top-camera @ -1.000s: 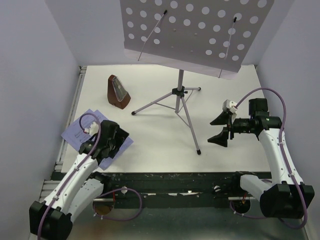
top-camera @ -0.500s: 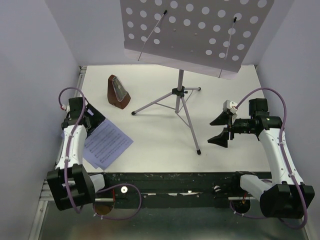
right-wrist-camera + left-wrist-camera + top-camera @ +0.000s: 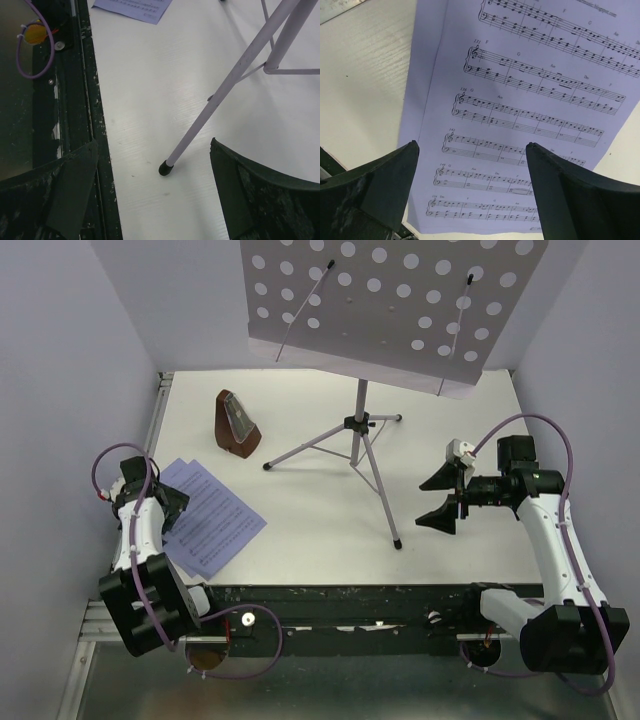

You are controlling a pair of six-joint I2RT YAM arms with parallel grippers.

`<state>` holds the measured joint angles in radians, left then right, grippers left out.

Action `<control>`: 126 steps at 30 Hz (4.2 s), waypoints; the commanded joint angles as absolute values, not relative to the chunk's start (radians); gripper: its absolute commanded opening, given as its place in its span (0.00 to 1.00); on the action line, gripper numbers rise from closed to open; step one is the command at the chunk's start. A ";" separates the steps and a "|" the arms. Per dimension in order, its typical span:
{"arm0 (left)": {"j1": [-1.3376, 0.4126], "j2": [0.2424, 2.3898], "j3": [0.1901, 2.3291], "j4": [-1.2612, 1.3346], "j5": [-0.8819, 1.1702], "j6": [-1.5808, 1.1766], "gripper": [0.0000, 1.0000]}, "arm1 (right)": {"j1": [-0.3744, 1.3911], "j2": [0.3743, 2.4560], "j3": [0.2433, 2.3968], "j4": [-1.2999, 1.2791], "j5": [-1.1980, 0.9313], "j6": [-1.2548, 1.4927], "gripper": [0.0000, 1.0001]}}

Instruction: Set up the instrument practice props

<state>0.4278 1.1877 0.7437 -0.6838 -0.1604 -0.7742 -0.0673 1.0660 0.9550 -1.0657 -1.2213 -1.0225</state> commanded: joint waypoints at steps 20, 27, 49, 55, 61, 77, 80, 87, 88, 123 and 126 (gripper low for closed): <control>0.499 1.289 0.660 -0.682 -0.133 -0.948 0.72 | -0.075 1.124 0.996 -1.083 -1.238 -1.005 1.00; 0.500 1.238 0.667 -0.707 -0.181 -0.951 0.86 | -0.075 1.134 0.994 -1.072 -1.235 -0.988 0.99; 0.629 1.405 0.660 -0.606 0.156 -0.838 0.78 | -0.089 1.135 0.999 -1.080 -1.238 -0.994 1.00; 0.594 1.442 0.646 -0.546 0.297 -0.779 0.65 | -0.089 1.134 1.002 -1.092 -1.239 -1.005 1.00; 0.453 1.538 0.679 -0.528 0.367 -0.733 0.65 | -0.089 1.126 1.002 -1.097 -1.235 -1.017 1.00; 0.370 1.467 0.629 -0.373 0.505 -0.683 0.68 | -0.090 1.124 1.000 -1.117 -1.223 -1.051 1.00; 0.373 1.411 0.604 -0.350 0.532 -0.698 0.68 | -0.089 1.124 0.999 -1.123 -1.224 -1.057 1.00; 0.374 1.325 0.500 -0.137 0.715 -0.805 0.69 | -0.089 1.126 1.000 -1.132 -1.226 -1.066 1.00; 0.374 1.321 0.494 -0.120 0.725 -0.821 0.69 | -0.089 1.126 1.000 -1.132 -1.226 -1.068 1.00; 0.462 1.151 0.428 -0.090 0.827 -0.930 0.63 | -0.090 1.138 1.009 -1.166 -1.236 -1.098 1.00; 0.463 1.138 0.434 -0.146 0.828 -0.891 0.52 | -0.089 1.138 1.009 -1.167 -1.235 -1.100 1.00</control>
<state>0.4564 1.1744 0.4038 -0.0631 0.7860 -0.9470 -0.0853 1.1324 0.9794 -1.1473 -1.2209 -1.0752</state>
